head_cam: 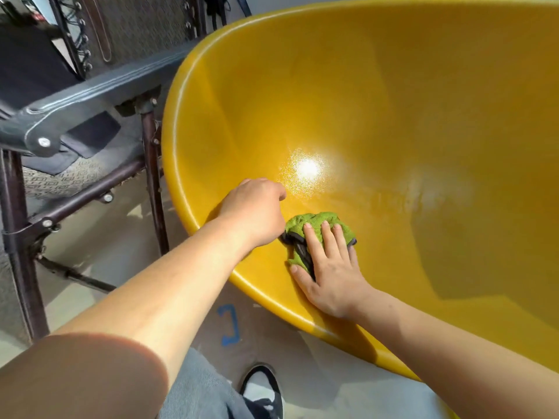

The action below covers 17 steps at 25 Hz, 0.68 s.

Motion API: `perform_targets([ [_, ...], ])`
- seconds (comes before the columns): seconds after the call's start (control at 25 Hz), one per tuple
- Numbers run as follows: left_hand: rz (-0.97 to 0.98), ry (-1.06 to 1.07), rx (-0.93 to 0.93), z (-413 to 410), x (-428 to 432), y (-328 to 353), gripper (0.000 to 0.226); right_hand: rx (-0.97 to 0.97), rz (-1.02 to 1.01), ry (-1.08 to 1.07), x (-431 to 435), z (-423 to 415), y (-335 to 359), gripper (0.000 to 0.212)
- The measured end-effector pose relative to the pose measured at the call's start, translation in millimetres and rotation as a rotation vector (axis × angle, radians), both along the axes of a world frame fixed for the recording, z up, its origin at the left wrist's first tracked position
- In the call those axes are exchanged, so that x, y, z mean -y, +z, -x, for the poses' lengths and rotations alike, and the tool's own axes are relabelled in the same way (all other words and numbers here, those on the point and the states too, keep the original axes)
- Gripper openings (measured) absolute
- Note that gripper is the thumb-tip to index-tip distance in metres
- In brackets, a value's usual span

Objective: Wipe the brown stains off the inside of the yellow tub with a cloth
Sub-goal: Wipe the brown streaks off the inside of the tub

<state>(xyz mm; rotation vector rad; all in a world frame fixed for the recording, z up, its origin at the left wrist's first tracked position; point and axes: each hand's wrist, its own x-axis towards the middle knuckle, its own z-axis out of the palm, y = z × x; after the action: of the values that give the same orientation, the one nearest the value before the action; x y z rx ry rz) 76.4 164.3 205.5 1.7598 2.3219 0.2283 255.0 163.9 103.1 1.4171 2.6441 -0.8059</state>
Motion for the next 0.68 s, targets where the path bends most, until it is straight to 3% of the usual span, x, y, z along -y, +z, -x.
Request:
perform_targets([
  [0.2, -0.069, 0.000, -0.100, 13.7, -9.7, -1.5, 0.039, -0.058, -0.025, -0.199, -67.0, 75.4, -7.7, 0.082],
  [0.36, 0.111, 0.054, -0.184, 26.1, -9.3, -2.7, 0.049, -0.137, -0.065, -0.371, -129.1, 123.4, 3.5, 0.079],
  [0.48, 0.112, 0.023, -0.185, 33.2, -6.3, -3.7, 0.049, -0.141, -0.232, -0.348, -124.0, 113.3, 5.0, 0.063],
  [0.68, 0.100, -0.051, -0.169, 46.0, 0.1, -6.2, 0.046, -0.154, -0.255, -0.157, -47.5, 88.3, -2.8, 0.060],
])
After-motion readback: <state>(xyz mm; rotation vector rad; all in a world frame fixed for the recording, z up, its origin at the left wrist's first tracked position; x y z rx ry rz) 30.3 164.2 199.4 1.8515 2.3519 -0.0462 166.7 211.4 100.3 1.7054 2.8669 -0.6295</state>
